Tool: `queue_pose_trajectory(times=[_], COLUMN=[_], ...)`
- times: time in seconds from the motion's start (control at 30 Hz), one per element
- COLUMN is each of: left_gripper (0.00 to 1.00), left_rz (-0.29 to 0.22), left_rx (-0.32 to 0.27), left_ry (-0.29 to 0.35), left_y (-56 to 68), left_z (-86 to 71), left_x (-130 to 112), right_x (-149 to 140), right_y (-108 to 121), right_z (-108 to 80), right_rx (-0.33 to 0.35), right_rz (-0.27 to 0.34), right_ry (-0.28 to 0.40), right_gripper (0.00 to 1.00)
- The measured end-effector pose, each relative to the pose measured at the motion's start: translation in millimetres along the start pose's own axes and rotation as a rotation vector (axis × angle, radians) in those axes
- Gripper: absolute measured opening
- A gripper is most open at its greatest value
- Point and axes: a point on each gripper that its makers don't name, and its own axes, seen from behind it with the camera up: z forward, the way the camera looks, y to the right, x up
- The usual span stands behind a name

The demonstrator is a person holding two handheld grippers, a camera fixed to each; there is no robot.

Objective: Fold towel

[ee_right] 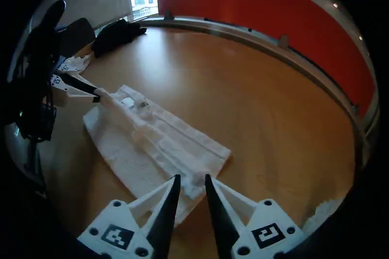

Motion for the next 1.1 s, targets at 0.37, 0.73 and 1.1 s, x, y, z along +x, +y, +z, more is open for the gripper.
queue_pose_trajectory(times=[0.37,0.73,1.1], left_gripper=[0.41,0.56,0.83], left_rz=[0.024,0.024,0.011], left_rx=[0.035,0.06,0.075], left_ry=[-0.01,0.0,0.001], left_y=[-8.2,-16.4,-24.8], left_z=[5.0,5.0,1.3], left_x=[1.2,6.5,9.2], right_x=[-2.3,2.7,15.1], right_y=[8.7,22.5,34.6], right_z=[5.9,9.8,11.8], right_rx=[-0.032,-0.075,-0.103], right_rz=[-0.02,-0.027,-0.028], right_ry=[-0.011,-0.009,0.009], right_gripper=[0.62,0.66,0.75])
